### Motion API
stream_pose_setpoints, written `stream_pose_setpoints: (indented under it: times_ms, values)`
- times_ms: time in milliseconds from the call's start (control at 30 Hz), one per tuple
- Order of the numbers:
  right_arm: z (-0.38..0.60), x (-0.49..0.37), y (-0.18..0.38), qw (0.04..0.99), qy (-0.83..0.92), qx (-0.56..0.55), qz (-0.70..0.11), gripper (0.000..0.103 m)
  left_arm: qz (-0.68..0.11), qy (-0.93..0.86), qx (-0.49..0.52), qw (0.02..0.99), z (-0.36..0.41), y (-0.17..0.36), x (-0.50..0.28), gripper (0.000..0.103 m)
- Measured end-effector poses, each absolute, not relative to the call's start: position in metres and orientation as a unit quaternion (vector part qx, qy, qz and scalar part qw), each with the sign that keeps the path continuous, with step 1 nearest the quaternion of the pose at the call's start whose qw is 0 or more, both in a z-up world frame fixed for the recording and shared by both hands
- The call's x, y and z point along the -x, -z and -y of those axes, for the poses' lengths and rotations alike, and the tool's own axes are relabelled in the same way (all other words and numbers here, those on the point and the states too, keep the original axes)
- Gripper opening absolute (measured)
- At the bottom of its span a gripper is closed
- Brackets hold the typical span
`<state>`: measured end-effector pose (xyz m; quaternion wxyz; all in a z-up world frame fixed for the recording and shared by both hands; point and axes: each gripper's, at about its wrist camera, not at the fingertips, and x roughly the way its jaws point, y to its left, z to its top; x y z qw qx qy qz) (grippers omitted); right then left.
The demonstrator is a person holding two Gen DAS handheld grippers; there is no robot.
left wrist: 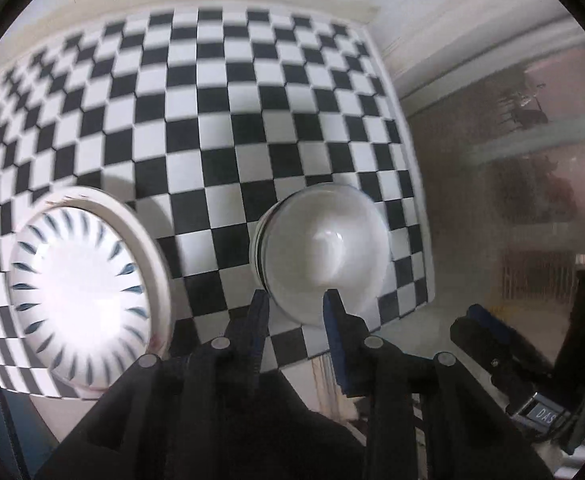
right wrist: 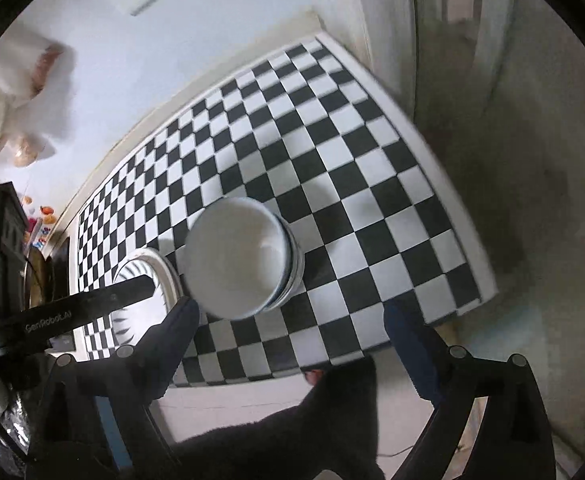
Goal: Organize plates and bowls
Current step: 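Grip the bowl stack rim with both grippers and lift it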
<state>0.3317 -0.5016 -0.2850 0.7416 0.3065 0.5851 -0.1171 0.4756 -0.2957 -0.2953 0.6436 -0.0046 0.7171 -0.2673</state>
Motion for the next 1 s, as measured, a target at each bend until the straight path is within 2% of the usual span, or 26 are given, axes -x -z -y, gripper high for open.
stream_pose_setpoints:
  times_ms: [200, 600, 667, 700, 733, 967, 1000]
  values:
    - [0.521, -0.358, 0.342, 0.704, 0.102, -0.344, -0.613, 0.096, -0.756, 0.247, 0.021, 0.605, 0.307, 0.345, -0.497, 0.026]
    - [0.519, -0.396, 0.413, 0.653, 0.054, -0.371, -0.658, 0.096, -0.789, 0.246, -0.001, 0.562, 0.324, 0.395, -0.507, 0.026]
    - [0.517, -0.4, 0.422, 0.648, 0.045, -0.379, -0.66, 0.096, -0.797, 0.254, 0.015, 0.547, 0.324, 0.404, -0.509, 0.033]
    - [0.516, -0.402, 0.429, 0.643, 0.035, -0.386, -0.66, 0.096, -0.799, 0.253, 0.019, 0.545, 0.324, 0.406, -0.51, 0.041]
    - [0.514, -0.405, 0.435, 0.637, 0.026, -0.394, -0.662, 0.096, -0.8, 0.252, 0.023, 0.544, 0.324, 0.407, -0.51, 0.042]
    - [0.51, -0.414, 0.462, 0.612, 0.006, -0.431, -0.663, 0.095, -0.793, 0.269, 0.031, 0.545, 0.334, 0.413, -0.514, 0.043]
    - [0.51, -0.415, 0.465, 0.608, 0.005, -0.436, -0.663, 0.089, -0.792, 0.272, 0.03, 0.545, 0.335, 0.413, -0.514, 0.043]
